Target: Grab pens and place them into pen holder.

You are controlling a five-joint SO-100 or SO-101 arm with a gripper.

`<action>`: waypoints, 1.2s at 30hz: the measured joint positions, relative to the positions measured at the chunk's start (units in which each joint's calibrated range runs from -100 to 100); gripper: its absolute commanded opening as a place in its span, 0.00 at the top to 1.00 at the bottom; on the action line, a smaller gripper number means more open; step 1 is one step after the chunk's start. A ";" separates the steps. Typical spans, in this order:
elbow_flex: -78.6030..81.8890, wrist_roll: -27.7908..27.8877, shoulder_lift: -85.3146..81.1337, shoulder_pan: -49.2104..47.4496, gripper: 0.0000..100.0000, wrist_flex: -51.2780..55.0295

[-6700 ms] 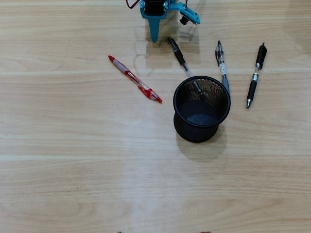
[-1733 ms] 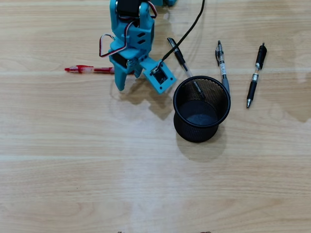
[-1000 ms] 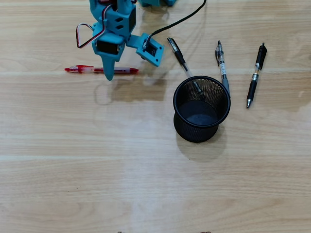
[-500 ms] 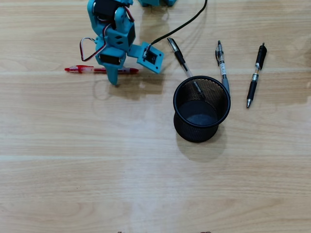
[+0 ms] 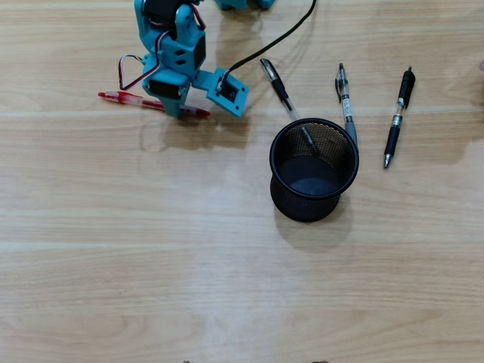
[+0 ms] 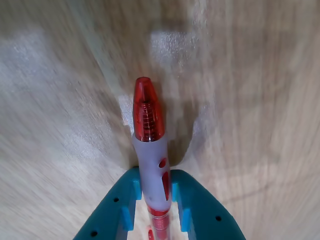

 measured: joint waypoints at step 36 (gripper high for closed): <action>-64.01 -58.01 -2.29 -37.06 0.99 18.26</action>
